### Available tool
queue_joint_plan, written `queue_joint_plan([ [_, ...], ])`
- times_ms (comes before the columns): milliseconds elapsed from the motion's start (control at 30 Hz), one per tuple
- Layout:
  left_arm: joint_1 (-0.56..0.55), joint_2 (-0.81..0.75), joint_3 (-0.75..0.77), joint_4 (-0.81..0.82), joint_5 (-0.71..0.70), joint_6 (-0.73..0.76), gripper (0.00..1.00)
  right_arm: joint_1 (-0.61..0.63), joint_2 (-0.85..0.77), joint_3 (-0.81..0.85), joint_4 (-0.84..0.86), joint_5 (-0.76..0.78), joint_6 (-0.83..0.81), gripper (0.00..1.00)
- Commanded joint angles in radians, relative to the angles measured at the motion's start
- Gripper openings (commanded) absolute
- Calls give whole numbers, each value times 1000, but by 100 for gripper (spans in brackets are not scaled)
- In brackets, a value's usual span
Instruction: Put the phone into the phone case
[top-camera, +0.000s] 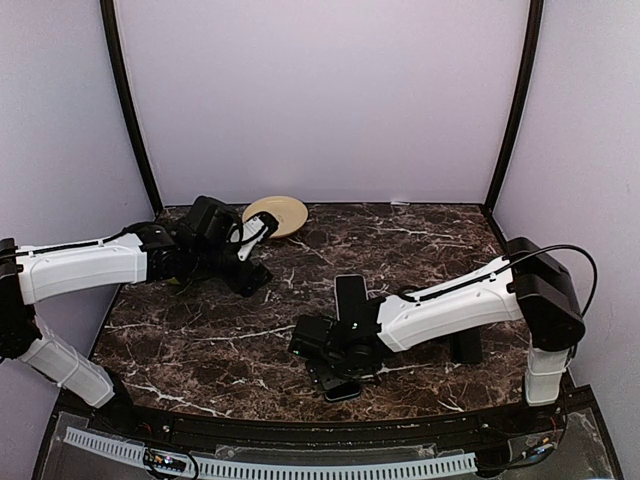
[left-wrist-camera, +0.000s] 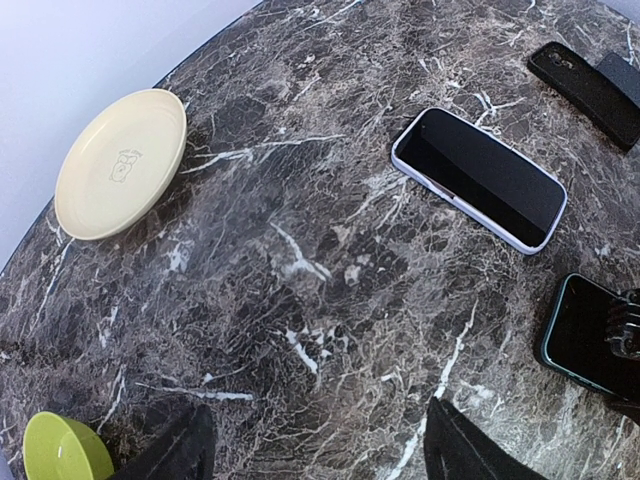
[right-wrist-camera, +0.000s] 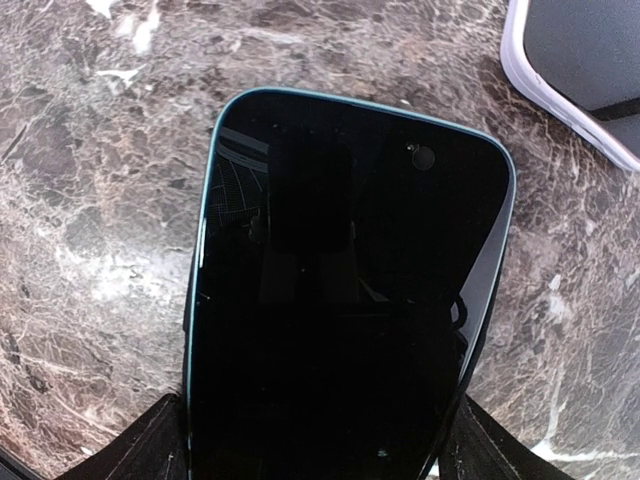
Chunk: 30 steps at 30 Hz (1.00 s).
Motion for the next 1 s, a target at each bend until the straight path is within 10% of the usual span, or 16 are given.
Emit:
queue_joint_plan([
  [0, 4, -9, -11, -4, 9, 4, 74, -6, -37, -14, 43, 8, -40, 41],
  [567, 4, -77, -41, 59, 51, -3, 73, -6, -133, -67, 105, 110, -32, 34],
  [967, 4, -248, -238, 486, 423, -289, 88, 25, -307, -105, 493, 476, -257, 31],
])
